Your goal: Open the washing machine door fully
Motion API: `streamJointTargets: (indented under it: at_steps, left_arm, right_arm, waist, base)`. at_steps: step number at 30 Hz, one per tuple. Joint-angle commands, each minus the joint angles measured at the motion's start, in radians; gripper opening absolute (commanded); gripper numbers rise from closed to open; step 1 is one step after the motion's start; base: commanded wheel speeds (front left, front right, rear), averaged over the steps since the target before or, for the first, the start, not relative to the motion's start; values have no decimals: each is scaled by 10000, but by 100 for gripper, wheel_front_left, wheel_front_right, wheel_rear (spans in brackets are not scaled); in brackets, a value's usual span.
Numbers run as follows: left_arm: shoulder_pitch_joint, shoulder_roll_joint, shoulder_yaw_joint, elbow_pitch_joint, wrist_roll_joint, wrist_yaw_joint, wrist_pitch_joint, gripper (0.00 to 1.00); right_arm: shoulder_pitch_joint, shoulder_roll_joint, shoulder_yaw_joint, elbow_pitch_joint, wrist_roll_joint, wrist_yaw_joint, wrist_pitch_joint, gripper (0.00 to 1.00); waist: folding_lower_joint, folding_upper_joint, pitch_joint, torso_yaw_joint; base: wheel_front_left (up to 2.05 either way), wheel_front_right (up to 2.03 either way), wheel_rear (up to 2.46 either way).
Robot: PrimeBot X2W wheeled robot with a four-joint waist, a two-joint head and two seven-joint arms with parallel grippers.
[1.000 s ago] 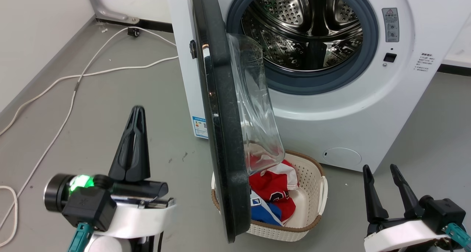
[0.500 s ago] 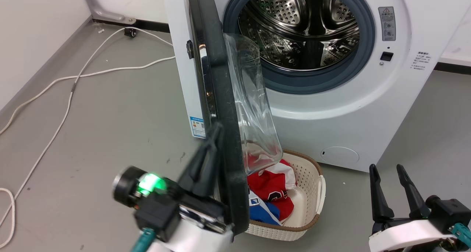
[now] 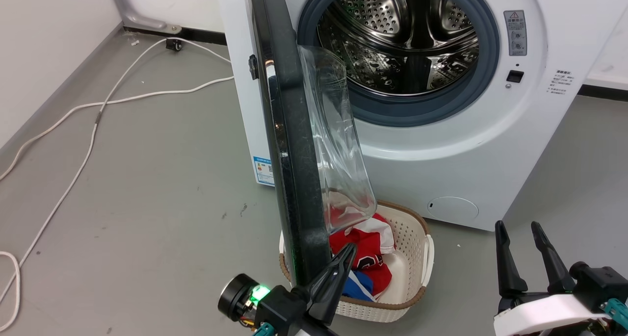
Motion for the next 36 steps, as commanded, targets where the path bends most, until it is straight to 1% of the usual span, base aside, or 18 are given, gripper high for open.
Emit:
streamJointTargets:
  at_steps: [1, 6, 14, 22, 23, 31, 36]
  left_arm:
    - [1, 28, 34, 287, -99, -17, -27, 0]
    - [-152, 30, 158, 723, -128, -16, -27, 0]
    - [-145, 31, 655, 771, -82, 32, -25, 0]
    - [-18, 15, 1086, 831, -21, 45, -16, 0]
    - [-18, 15, 1086, 831, -21, 45, -16, 0]
    - [96, 80, 1960, 803, -8, 128, -22, 0]
    - [74, 133, 2667, 782, -72, 219, -25, 0]
  right_arm:
    - [8, 24, -14, -2, -4, -5, -22, 100]
    - [45, 24, -17, 34, 19, -5, -22, 100]
    - [111, 24, 26, 109, 63, -3, -22, 100]
    - [172, 22, 82, 194, 88, -5, -22, 100]
    - [172, 22, 82, 194, 88, -5, -22, 100]
    - [103, 22, 132, 290, 119, -5, -22, 100]
    - [17, 19, 215, 357, 35, -5, -22, 100]
  waist:
    - [0, 0, 0, 15]
    - [0, 0, 16, 82]
    - [0, 0, 14, 398]
    - [0, 0, 47, 1121]
    - [0, 0, 47, 1121]
    - [0, 0, 71, 1977]
    - [0, 0, 198, 2329]
  base:
    - [0, 0, 0]
    - [0, 0, 0]
    - [0, 0, 0]
    - [0, 0, 0]
    - [0, 0, 0]
    - [0, 0, 0]
    - [0, 0, 0]
